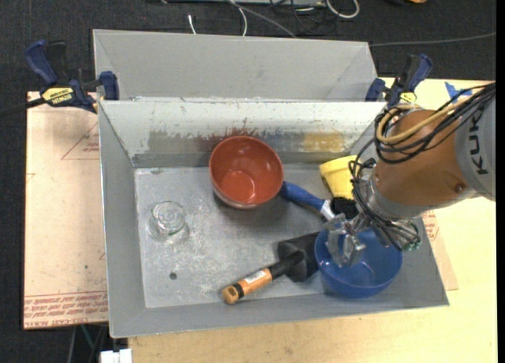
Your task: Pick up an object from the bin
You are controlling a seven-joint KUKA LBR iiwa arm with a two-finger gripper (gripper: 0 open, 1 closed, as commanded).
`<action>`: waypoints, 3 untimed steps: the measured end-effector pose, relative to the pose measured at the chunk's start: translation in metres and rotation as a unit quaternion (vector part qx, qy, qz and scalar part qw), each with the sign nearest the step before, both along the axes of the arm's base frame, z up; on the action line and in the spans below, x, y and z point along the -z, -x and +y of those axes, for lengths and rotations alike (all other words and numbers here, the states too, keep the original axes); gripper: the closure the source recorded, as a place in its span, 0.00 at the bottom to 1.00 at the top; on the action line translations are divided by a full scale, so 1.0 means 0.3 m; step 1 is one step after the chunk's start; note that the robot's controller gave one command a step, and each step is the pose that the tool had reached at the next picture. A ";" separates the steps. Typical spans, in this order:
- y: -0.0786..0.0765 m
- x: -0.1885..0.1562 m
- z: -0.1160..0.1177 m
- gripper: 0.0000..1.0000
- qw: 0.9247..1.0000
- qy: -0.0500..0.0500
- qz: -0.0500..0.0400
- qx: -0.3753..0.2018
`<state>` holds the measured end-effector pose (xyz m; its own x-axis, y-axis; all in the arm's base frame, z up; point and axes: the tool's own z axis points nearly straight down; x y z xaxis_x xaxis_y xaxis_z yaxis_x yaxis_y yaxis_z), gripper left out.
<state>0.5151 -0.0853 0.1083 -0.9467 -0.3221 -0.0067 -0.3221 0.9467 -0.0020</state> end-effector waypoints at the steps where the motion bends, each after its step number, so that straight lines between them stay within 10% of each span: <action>1: 0.000 0.000 0.000 1.00 1.000 0.000 0.000 0.000; 3: 0.025 0.063 0.036 1.00 0.995 0.001 0.001 -0.095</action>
Offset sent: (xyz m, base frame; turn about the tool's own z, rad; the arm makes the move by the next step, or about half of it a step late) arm -0.0095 0.0032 -0.0167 -0.2227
